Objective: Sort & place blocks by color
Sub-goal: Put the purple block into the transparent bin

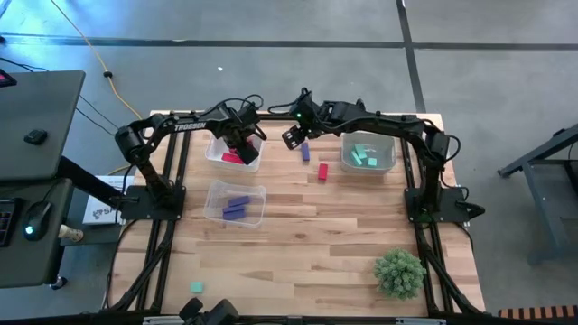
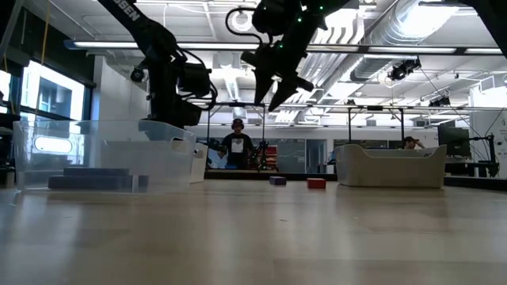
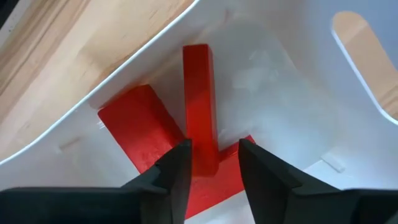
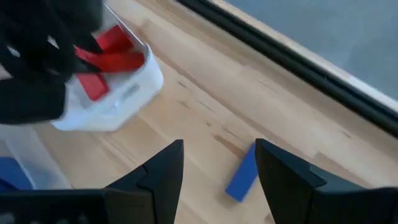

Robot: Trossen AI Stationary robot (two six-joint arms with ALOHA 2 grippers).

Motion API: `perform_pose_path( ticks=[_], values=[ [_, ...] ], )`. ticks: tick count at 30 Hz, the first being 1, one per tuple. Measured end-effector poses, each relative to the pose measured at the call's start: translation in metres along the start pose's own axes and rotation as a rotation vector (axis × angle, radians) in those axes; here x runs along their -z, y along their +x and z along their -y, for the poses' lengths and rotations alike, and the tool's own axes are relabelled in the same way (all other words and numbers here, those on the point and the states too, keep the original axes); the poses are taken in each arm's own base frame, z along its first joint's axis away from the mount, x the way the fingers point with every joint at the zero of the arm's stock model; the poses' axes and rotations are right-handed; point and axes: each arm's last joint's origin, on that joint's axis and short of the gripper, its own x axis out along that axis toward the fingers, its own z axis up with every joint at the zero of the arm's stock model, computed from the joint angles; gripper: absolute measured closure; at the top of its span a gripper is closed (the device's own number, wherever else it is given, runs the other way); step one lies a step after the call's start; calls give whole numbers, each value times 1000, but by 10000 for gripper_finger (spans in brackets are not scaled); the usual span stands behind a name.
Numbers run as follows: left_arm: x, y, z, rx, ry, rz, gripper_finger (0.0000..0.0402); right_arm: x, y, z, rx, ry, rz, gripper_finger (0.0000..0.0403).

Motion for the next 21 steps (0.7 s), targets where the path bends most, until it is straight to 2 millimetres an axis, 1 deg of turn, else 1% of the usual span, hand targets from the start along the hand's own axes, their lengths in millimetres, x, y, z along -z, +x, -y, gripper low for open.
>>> perform_pose_path(
  ticks=[4,9,15,21],
  values=[
    [0,0,0,0,2,1,266,3,8,0,12,36,-22,216],
    [1,-5,0,5,59,18,265,5,20,-1,21,92,-40,216],
    [4,-26,-2,7,84,87,265,10,31,0,46,132,-75,216],
    [10,-54,-5,11,93,185,265,16,40,5,96,208,-138,216]
  ],
)
